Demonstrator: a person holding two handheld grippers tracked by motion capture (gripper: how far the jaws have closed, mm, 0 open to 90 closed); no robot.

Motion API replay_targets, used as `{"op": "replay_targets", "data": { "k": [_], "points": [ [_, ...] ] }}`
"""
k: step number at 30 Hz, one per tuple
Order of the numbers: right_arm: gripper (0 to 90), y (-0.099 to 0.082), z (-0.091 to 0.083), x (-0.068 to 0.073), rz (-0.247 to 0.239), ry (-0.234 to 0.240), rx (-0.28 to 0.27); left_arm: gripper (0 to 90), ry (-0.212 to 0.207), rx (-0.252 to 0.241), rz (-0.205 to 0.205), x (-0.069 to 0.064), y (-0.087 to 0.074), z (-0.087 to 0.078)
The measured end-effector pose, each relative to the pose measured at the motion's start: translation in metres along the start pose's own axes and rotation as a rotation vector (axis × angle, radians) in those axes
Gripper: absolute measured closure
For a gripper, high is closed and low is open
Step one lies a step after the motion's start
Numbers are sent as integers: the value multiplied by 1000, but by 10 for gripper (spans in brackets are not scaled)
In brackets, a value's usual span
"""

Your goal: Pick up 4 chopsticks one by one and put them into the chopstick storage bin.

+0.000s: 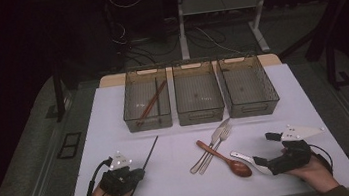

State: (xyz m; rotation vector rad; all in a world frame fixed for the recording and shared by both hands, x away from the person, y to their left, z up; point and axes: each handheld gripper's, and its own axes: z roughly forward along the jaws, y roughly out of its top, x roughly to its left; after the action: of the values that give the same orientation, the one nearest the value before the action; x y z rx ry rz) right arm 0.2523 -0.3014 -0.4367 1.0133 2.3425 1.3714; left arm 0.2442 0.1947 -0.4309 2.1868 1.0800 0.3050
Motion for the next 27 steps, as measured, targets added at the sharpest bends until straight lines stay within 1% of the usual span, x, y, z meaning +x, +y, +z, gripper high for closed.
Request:
{"op": "replay_targets", "data": {
  "k": [2,4,6,11,15,18,22,24,27],
  "points": [
    [13,0,0,0,0,0,0,740,10,-20,-14,2,3,2],
    [14,0,0,0,1,0,3,720,9,-34,-32,5,5,6],
    [13,0,1,0,0,-1,3,714,6,-38,-49,8,8,11],
    [14,0,1,0,-2,-2,4,718,-12,-36,-69,10,10,19],
    [13,0,1,0,-1,-2,5,732,-21,-25,-66,10,10,22],
    [14,0,1,1,-2,-3,4,745,-17,-23,-63,9,10,23],
    [14,0,1,1,-2,-2,5,782,-9,-24,-54,10,10,24],
    [14,0,1,0,-3,-2,4,814,-3,-28,-46,10,10,24],
    [14,0,1,0,-3,-2,4,838,-11,-25,-33,11,10,25]
  ]
}}
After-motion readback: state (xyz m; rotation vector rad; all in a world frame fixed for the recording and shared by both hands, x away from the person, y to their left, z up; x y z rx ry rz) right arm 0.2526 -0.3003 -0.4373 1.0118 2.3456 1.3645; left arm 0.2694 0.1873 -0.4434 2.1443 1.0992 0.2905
